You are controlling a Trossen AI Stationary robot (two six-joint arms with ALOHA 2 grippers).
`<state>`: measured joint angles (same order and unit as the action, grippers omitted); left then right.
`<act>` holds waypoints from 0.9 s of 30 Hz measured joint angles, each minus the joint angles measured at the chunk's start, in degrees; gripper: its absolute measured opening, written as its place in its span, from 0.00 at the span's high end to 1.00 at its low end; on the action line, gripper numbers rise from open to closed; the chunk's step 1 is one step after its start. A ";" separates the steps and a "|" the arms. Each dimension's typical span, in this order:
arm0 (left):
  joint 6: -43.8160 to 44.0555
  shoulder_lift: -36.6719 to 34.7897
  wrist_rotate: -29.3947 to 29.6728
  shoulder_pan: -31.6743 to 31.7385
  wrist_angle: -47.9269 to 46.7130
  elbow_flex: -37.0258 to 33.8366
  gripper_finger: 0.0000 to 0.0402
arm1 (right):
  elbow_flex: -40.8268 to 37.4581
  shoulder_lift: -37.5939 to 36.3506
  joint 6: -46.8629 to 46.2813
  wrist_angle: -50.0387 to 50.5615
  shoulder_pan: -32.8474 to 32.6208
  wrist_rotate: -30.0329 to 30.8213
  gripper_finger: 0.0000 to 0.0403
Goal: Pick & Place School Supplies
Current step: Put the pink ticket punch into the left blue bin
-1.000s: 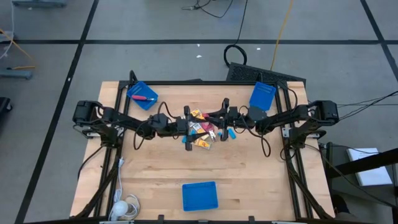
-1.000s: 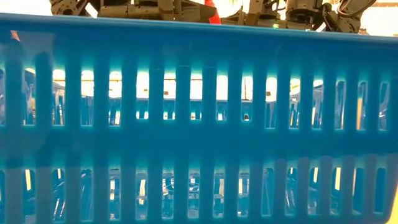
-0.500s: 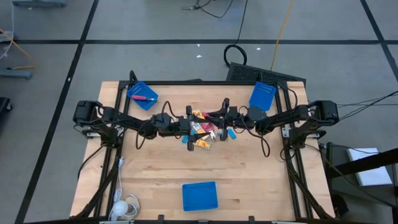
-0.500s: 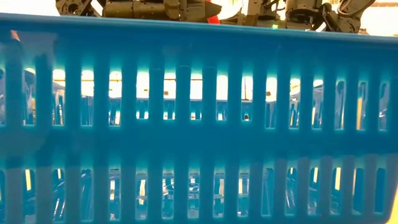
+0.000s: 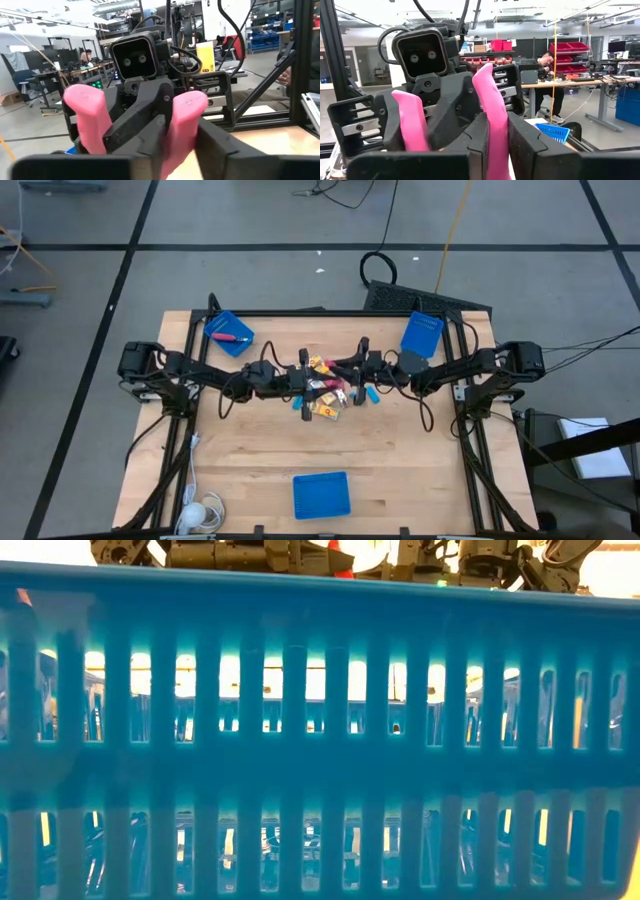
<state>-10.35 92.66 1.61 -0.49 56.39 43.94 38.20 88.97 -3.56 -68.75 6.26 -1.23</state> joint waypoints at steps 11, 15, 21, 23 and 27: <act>-0.73 -0.04 0.34 0.36 -0.58 -0.02 0.88 | 0.00 0.00 -0.42 0.87 0.07 0.50 0.88; -0.55 -0.04 0.15 0.35 -0.72 -0.02 0.87 | 0.00 -0.02 -0.21 0.90 0.07 0.43 0.87; -0.71 -0.02 0.09 0.37 -1.53 -0.06 0.88 | 0.00 -0.02 2.23 2.25 -0.01 2.16 0.76; -0.74 0.00 0.08 0.37 -1.70 -0.11 0.88 | 0.00 -0.02 2.68 2.38 -0.06 2.19 0.68; -0.77 0.00 0.10 0.37 -1.78 -0.11 0.88 | 0.00 -0.02 0.02 2.57 -0.02 3.07 0.52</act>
<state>-11.12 92.66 1.72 -0.12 54.61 43.83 38.20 88.95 -3.54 -66.18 6.24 1.84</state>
